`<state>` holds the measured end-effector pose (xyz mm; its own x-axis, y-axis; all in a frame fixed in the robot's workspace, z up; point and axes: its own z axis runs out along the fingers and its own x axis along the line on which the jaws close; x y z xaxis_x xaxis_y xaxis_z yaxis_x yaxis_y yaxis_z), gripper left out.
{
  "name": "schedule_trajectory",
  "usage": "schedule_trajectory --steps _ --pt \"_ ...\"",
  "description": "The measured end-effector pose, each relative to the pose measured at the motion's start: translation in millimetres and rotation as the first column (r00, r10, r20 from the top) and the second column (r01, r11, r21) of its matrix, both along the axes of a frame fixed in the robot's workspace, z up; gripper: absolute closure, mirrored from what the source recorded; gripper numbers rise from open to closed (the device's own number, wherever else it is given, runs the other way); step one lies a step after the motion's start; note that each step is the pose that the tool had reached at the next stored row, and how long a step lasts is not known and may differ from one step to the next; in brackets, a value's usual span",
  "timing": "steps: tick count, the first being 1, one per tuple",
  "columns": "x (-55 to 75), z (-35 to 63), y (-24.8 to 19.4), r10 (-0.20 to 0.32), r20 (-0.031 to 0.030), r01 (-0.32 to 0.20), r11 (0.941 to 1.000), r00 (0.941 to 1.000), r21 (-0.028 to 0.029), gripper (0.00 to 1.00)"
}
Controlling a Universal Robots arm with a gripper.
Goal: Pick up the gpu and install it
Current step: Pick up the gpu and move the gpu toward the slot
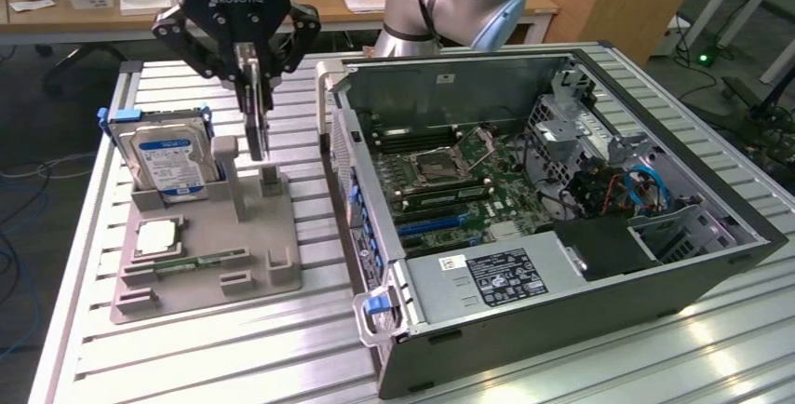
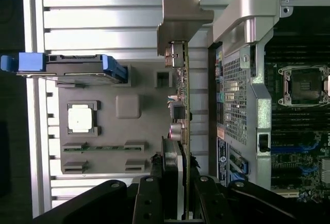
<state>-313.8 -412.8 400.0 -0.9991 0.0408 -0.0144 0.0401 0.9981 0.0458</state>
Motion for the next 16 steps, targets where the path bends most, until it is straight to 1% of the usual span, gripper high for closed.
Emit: schedule_trajectory --steps 11,16 --pt "34.7 -0.1 0.0 0.001 0.0001 -0.001 1.0000 1.0000 0.0001 0.72" --pt "46.1 0.0 0.0 0.000 0.0001 0.000 1.0000 1.0000 0.0001 0.72"
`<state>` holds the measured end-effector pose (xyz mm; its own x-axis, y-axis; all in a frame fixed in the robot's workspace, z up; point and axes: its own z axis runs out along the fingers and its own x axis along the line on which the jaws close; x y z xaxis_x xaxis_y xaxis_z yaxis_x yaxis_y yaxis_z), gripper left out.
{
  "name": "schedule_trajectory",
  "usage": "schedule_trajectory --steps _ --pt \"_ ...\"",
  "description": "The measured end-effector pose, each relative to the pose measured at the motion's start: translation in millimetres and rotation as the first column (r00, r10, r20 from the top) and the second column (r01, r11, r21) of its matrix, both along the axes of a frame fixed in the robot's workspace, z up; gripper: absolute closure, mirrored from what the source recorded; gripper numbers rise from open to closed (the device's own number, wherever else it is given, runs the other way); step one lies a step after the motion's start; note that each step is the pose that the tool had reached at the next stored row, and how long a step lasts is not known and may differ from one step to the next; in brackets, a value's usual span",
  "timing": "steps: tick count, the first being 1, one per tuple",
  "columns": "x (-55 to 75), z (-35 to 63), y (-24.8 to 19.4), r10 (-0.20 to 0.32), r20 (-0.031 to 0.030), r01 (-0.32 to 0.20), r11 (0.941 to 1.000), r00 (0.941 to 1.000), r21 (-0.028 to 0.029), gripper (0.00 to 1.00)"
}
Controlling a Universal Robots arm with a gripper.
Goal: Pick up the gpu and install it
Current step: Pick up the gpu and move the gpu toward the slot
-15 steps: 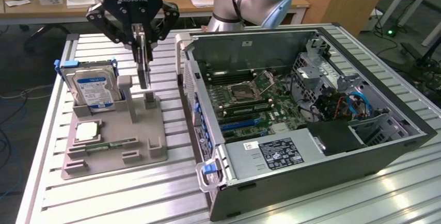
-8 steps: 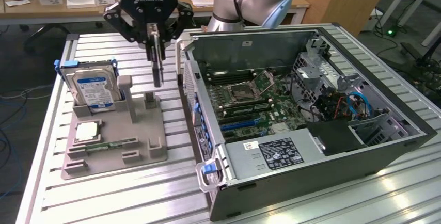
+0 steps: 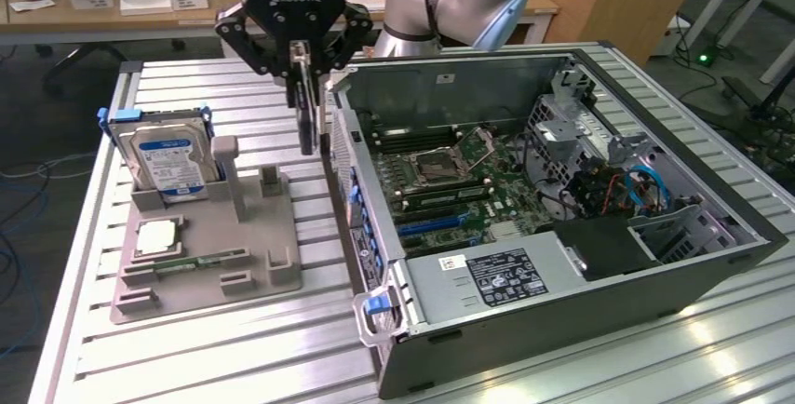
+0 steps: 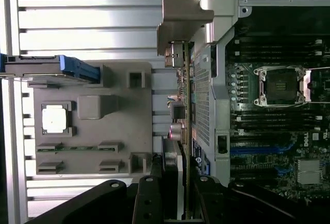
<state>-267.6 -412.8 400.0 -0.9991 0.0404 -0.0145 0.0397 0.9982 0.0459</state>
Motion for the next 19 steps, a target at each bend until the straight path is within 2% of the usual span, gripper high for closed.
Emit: schedule_trajectory --steps 19 --pt "36.1 0.0 0.0 0.000 0.0000 0.000 1.0000 1.0000 0.0000 0.72"
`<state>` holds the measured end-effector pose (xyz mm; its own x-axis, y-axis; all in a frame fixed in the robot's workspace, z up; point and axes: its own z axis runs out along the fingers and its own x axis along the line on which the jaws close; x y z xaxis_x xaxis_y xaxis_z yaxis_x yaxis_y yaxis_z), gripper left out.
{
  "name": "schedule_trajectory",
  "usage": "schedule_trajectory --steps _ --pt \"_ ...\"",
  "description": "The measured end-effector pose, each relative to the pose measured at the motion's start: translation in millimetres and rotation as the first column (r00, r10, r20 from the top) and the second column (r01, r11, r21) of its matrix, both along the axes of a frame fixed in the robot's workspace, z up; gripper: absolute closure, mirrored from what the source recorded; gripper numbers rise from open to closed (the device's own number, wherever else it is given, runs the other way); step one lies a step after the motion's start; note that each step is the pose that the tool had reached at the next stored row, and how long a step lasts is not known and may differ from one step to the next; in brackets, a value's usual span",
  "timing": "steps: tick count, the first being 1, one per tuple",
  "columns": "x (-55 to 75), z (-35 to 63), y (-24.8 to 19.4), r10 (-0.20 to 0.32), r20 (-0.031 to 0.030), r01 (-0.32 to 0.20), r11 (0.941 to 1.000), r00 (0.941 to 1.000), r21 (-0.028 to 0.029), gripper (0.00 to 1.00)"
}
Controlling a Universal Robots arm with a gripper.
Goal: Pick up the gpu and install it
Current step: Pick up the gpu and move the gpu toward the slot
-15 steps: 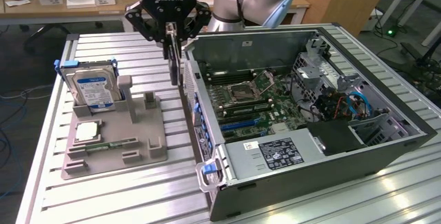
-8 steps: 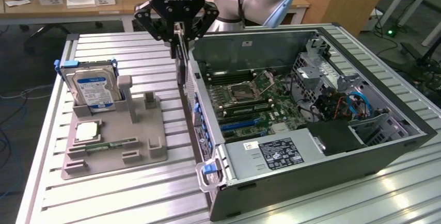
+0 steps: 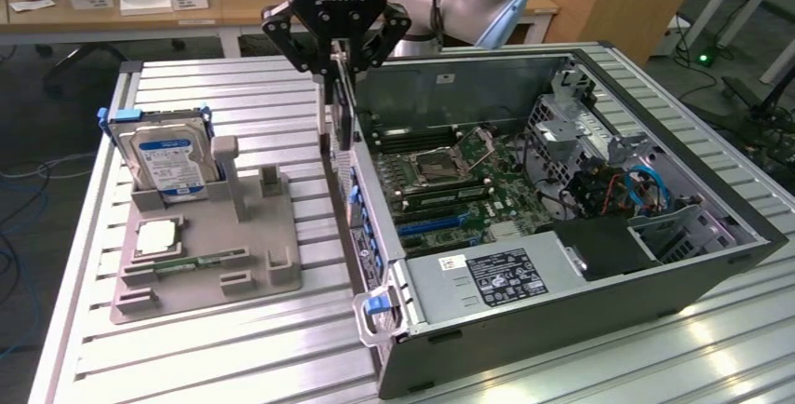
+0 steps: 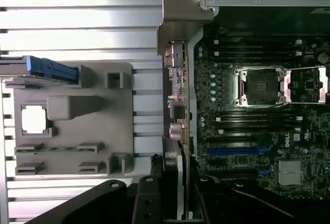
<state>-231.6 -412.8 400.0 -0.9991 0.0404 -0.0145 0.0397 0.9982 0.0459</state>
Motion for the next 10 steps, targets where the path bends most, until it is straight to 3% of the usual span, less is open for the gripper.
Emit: schedule_trajectory --steps 10 --pt "23.4 0.0 0.0 0.000 0.0000 0.000 1.0000 1.0000 0.0000 0.72"
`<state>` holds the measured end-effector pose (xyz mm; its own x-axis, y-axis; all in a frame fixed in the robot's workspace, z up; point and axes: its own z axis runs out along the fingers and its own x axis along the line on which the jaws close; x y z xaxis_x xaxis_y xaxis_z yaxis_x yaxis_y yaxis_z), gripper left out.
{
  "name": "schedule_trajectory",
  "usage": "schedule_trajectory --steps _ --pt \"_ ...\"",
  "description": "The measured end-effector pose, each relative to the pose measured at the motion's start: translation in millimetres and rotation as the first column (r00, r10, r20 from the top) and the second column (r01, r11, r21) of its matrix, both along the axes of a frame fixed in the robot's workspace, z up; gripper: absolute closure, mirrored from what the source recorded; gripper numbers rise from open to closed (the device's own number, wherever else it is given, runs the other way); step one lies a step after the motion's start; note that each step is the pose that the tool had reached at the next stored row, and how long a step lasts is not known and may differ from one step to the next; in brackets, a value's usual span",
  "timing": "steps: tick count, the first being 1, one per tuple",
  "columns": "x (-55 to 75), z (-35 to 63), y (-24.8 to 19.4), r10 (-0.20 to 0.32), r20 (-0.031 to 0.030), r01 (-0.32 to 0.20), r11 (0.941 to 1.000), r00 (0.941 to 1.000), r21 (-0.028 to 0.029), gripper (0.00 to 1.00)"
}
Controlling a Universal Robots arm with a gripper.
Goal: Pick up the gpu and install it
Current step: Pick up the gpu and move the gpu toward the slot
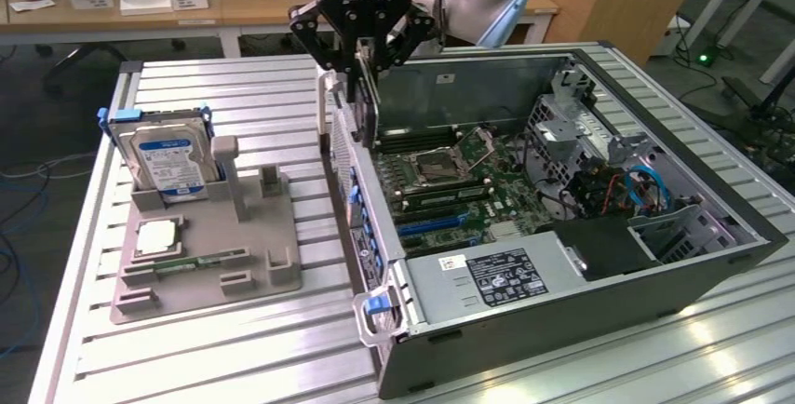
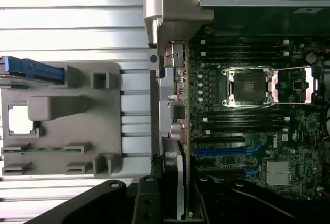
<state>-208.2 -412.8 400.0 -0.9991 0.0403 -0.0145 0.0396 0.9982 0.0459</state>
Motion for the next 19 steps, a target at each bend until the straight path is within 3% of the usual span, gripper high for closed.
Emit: schedule_trajectory --steps 8,10,13,14,19 --pt "21.7 0.0 0.0 0.000 0.0001 0.000 1.0000 1.0000 -0.0005 0.72" --pt "25.1 0.0 0.0 0.000 0.0000 0.000 1.0000 1.0000 -0.0075 0.72" --pt "30.2 0.0 0.0 0.000 0.0001 0.000 0.9994 1.0000 -0.0339 0.72" --pt "32.0 -0.1 0.0 0.000 0.0001 0.000 0.9992 1.0000 -0.0394 0.72" --pt "45.7 0.0 0.0 0.000 -0.0001 0.000 0.9992 1.0000 -0.0399 0.72"
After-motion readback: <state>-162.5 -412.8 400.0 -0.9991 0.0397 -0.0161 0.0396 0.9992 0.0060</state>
